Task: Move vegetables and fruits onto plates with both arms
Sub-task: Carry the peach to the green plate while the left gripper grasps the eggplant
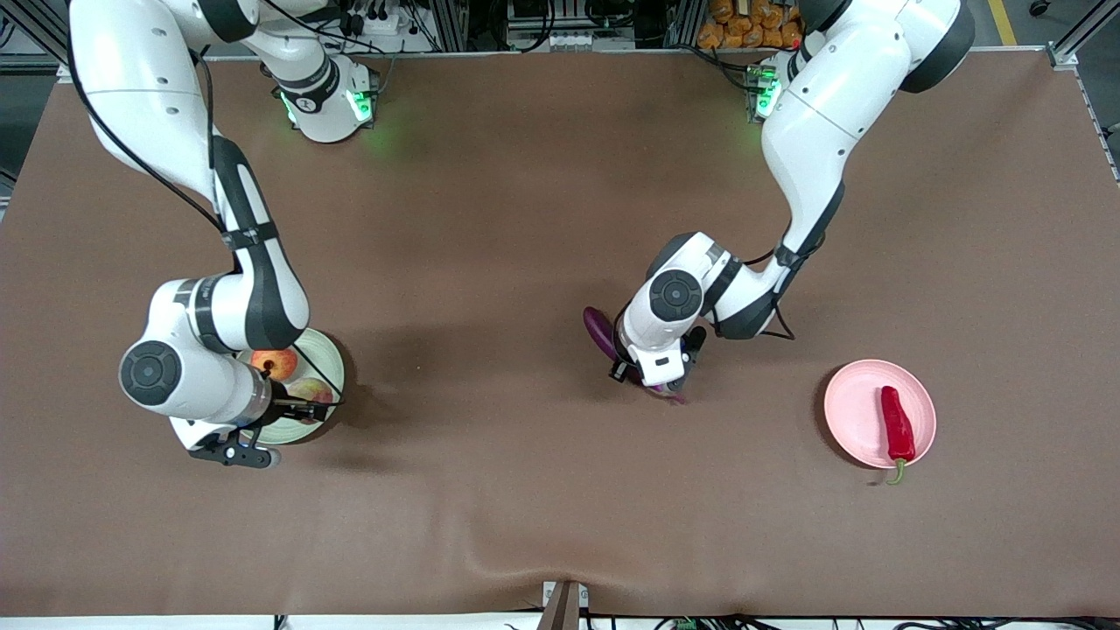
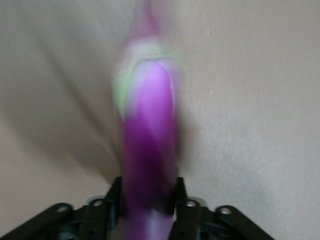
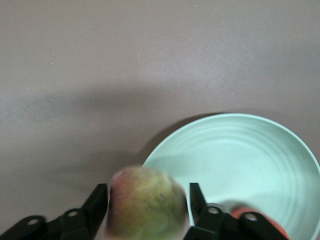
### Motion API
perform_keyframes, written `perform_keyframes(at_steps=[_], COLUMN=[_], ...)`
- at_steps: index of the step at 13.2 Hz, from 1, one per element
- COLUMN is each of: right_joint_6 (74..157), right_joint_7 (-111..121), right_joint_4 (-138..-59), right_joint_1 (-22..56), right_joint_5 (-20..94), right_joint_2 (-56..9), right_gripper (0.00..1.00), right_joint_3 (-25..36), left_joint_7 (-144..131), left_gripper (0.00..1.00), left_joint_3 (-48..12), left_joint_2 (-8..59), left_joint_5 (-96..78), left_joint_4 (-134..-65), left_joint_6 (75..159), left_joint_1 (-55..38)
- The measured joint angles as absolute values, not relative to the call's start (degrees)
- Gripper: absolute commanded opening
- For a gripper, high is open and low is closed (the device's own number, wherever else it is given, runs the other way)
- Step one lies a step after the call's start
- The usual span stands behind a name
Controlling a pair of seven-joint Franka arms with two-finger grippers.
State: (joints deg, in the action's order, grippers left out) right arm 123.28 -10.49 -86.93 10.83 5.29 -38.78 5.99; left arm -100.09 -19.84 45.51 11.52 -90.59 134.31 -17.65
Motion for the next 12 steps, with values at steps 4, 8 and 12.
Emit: perform_keyframes(at_steps=[4, 8, 12], right_joint_6=[122.6, 120.4, 119.2], right_joint_7=[-6.4, -3.9, 1.5], right_joint_4=[-86.7, -86.7, -91.5], right_joint_1=[9.4, 8.9, 6.7], right_joint_5=[5.3, 5.3, 5.3], right_joint_2=[-38.8, -38.4, -32.4], right_gripper=[1.00, 1.00, 1.00], right_joint_3=[6.3, 6.3, 6.4], left_joint_7=[-83.8, -61.9, -44.1], left_gripper=[0.00, 0.00, 0.00], left_joint_3=[-19.7, -19.5, -19.4], left_joint_2=[34.4, 27.6, 27.8], left_joint_5=[11.7, 11.7, 11.7], left_joint_4=[-89.4, -90.7, -92.9], left_joint_6=[116.9, 109.6, 109.5], left_joint_1=[-13.0, -2.9, 6.6])
